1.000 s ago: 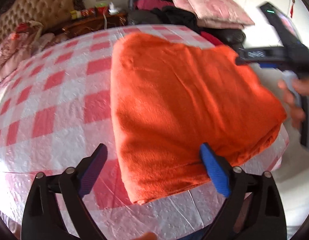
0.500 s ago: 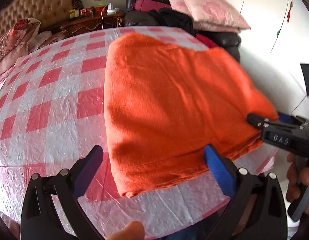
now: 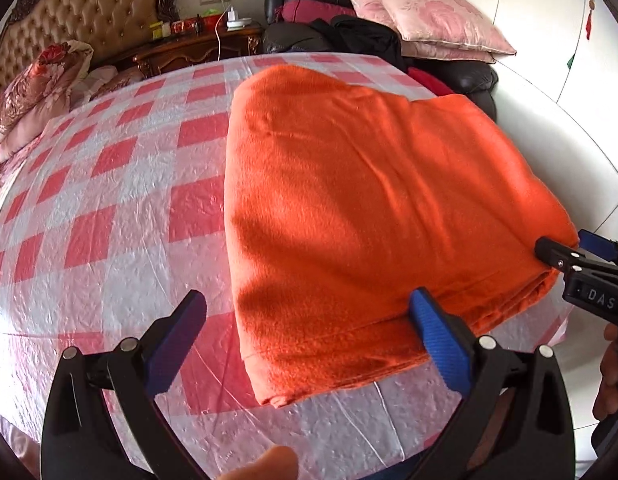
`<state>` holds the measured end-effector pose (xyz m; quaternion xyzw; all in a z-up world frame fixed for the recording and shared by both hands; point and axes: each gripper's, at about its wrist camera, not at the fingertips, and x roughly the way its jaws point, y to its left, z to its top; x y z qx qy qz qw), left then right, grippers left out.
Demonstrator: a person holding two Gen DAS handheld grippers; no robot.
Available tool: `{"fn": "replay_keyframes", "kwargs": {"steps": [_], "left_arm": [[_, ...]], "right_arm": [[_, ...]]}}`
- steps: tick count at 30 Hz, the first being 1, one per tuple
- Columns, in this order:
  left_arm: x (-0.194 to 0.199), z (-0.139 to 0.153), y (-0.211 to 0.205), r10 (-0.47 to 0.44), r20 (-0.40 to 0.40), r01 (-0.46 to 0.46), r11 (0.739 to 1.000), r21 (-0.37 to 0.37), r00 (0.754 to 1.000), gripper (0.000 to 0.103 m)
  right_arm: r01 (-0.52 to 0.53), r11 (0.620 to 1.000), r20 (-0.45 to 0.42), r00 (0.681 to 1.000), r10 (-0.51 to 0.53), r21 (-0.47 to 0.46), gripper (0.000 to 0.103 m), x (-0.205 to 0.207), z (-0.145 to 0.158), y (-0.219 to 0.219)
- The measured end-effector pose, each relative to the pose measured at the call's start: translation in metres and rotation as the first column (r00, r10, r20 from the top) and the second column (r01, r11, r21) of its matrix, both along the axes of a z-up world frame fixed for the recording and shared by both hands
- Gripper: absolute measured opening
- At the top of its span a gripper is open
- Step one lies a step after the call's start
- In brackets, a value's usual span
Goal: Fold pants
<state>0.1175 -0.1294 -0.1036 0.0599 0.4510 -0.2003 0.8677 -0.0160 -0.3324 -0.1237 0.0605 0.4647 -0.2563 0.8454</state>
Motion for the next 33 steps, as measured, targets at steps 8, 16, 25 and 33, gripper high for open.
{"fn": "replay_keyframes", "kwargs": {"steps": [8,16,25,33], "left_arm": [[0.005,-0.008,0.0,0.001,-0.029,-0.001,1.0,-0.005,1.0,0.102],[-0.005,0.021,0.002,0.027,0.047,-0.027,1.0,0.01,0.999,0.101],[-0.028,0.076,0.008,-0.012,0.032,0.012,1.0,-0.021,0.999,0.101],[-0.037,0.091,0.007,-0.038,0.035,0.04,0.997,-0.063,0.999,0.101]], "right_arm": [[0.0,0.999,0.009,1.0,0.0,0.035,0.085,-0.003,-0.008,-0.005],[0.034,0.998,0.044,0.998,-0.036,0.05,0.085,-0.013,0.013,-0.005],[0.013,1.0,0.073,0.997,-0.015,0.018,0.085,-0.03,0.062,0.031],[0.011,1.0,0.103,0.995,-0.011,0.005,0.085,-0.038,0.079,0.038]]}}
